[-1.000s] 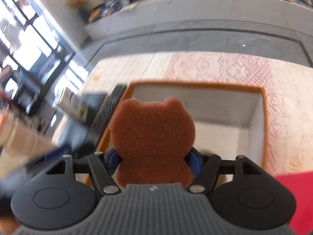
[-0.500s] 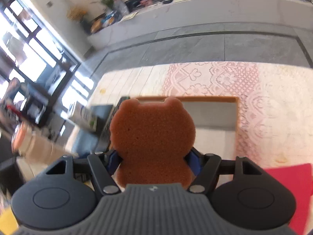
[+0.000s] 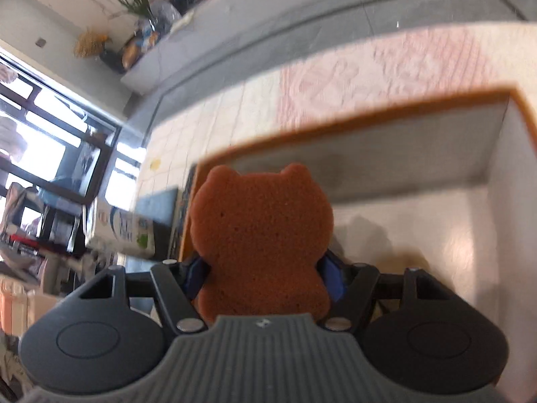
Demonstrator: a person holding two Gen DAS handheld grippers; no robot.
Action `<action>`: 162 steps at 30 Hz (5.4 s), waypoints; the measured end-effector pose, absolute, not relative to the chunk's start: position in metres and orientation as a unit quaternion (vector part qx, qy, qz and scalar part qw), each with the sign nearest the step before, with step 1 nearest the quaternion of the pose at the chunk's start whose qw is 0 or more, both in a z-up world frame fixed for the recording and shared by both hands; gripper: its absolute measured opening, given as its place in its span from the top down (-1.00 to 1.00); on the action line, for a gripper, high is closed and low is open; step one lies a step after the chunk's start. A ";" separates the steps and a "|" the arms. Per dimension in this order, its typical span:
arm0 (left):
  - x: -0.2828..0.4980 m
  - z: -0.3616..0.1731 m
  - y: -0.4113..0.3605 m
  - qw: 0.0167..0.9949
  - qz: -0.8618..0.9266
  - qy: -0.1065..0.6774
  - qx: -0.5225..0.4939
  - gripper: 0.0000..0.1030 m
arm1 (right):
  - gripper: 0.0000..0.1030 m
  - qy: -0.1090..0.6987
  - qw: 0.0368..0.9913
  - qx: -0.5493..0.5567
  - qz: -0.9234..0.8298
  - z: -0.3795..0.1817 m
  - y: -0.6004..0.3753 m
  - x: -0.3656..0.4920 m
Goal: Organize soft objects
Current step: 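Open left tool over the box while right tool lowers the bear sponge into it, then move both open tools back over the items on the table, then close right tool on the clear plastic bag while left tool closes on the crocheted orange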
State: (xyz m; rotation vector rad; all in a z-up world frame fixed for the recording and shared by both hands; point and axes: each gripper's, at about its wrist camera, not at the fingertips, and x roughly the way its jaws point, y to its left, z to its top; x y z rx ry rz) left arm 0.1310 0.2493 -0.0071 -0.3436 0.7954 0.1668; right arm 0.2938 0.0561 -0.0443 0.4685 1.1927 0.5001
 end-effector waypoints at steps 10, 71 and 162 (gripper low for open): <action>0.132 -0.008 0.232 0.906 0.084 0.399 -0.117 -0.78 | -0.32 0.583 0.760 0.125 0.258 -0.041 0.049 0.273; 0.062 0.078 -0.067 0.934 -0.141 0.327 0.013 -0.74 | -0.90 0.366 0.930 0.027 0.016 0.088 -0.365 0.092; 0.222 -0.108 -0.220 0.613 -0.287 0.530 0.511 -0.63 | 0.93 0.395 0.836 0.360 0.128 -0.118 -0.436 0.139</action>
